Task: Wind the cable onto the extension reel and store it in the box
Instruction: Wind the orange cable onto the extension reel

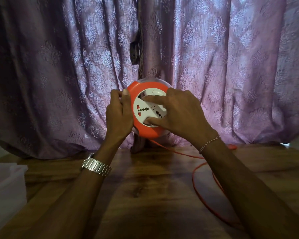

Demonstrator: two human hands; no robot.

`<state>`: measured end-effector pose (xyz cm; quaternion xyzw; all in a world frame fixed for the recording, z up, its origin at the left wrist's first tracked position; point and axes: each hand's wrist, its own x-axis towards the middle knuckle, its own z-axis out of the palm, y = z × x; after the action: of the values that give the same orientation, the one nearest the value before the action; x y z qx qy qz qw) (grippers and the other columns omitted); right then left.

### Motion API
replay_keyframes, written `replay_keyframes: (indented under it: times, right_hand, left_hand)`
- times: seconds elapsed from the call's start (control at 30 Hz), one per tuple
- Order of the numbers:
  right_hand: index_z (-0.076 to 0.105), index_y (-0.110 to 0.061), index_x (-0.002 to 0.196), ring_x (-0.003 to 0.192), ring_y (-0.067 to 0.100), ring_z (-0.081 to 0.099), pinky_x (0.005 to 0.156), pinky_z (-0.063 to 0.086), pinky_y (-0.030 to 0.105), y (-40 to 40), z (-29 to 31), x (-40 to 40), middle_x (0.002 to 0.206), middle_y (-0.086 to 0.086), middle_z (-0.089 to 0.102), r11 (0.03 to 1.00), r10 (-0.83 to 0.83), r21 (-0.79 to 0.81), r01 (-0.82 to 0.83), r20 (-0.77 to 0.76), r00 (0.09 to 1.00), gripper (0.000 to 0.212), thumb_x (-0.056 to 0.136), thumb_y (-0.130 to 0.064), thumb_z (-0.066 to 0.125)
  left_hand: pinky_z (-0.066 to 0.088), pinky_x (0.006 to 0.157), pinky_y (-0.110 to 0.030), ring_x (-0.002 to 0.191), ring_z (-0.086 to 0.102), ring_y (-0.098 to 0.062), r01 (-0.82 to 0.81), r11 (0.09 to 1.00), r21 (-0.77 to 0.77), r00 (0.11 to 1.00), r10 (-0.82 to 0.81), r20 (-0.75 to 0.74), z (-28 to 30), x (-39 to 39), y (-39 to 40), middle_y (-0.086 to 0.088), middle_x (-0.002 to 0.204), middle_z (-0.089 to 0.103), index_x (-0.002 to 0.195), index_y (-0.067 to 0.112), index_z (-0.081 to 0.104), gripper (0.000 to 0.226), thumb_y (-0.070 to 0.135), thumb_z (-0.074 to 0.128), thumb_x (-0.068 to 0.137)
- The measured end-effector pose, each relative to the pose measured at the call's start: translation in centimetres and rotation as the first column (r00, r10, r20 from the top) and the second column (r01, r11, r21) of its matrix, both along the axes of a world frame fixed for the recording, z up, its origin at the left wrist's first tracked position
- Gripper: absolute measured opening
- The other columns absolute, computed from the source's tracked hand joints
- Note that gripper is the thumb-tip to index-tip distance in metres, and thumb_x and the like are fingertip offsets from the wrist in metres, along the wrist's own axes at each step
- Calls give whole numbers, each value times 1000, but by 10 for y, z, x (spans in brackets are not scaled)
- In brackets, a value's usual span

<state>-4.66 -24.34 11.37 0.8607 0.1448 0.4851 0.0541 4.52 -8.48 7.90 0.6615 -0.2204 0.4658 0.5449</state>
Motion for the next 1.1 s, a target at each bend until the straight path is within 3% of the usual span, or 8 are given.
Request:
replay_keyframes:
  times: [0.13, 0.23, 0.3, 0.4, 0.5, 0.73, 0.9, 1.1]
  right_hand:
    - [62, -35, 128, 100, 31, 51, 80, 40, 42, -2, 4, 0, 111, 11, 59, 995, 44, -91, -43, 19, 999, 57, 78, -59, 67]
    - [71, -24, 104, 98, 28, 51, 78, 42, 41, -3, 4, -1, 107, 7, 60, 971, 184, -167, -172, 60, 981, 21, 85, -29, 62]
    - [72, -25, 91, 108, 28, 49, 86, 38, 39, -3, 4, -2, 120, 5, 60, 954, 194, -230, -190, -7, 981, 26, 79, -17, 50]
    - [75, -34, 91, 119, 27, 43, 96, 35, 42, -3, 6, -3, 143, 0, 49, 950, 87, -286, -126, -144, 986, 21, 77, -20, 68]
    - [76, -39, 95, 118, 26, 44, 92, 34, 41, -2, 7, -5, 145, -4, 48, 955, 45, -285, -86, -148, 988, 23, 77, -24, 74]
    - [68, -51, 110, 120, 27, 43, 82, 34, 40, -2, 4, -6, 139, -3, 49, 959, -17, -283, -1, -59, 998, 36, 81, -30, 70]
    - [58, -56, 123, 121, 25, 46, 83, 35, 39, -3, 0, 1, 130, 3, 49, 964, -48, -262, 41, -22, 999, 49, 77, -40, 68]
    - [56, -42, 130, 94, 22, 65, 79, 43, 39, -2, -4, 4, 101, 1, 71, 1000, -20, 16, 19, 76, 997, 63, 76, -73, 52]
  left_hand:
    - [50, 61, -51, 59, 54, -10, -2, 1000, -6, 1000, 2, 3, 0, 0, 1, 7, 64, 53, 90, 22, 41, 37, 56, 31, 101]
    - [52, 62, -52, 64, 62, -14, 3, 1000, 0, 1000, -3, -3, 0, 0, 1, 3, 68, 59, 89, 22, 41, 38, 57, 30, 100]
    - [52, 63, -55, 67, 64, -21, 12, 1000, 1, 1000, -12, -5, 0, -1, 1, 2, 69, 60, 89, 23, 41, 37, 56, 30, 100]
    - [52, 61, -53, 65, 61, -18, 3, 1000, 2, 1000, -3, 1, 0, -1, 0, 6, 66, 56, 90, 23, 42, 37, 57, 30, 100]
    - [52, 61, -53, 66, 63, -21, 4, 1000, 20, 1000, -4, 9, 0, -1, 0, 4, 68, 58, 91, 22, 43, 37, 55, 31, 101]
    - [50, 58, -47, 58, 53, -4, -24, 999, 35, 999, 22, 43, 1, 1, -1, 8, 65, 54, 91, 23, 42, 31, 49, 33, 104]
    - [51, 61, -48, 62, 56, -10, -25, 999, 39, 999, 24, 39, 1, 1, 0, 9, 67, 55, 89, 25, 41, 32, 52, 31, 103]
    - [51, 60, -49, 61, 58, -7, -29, 999, 18, 999, 29, 31, 2, 1, 1, 7, 67, 56, 90, 27, 41, 33, 55, 31, 101]
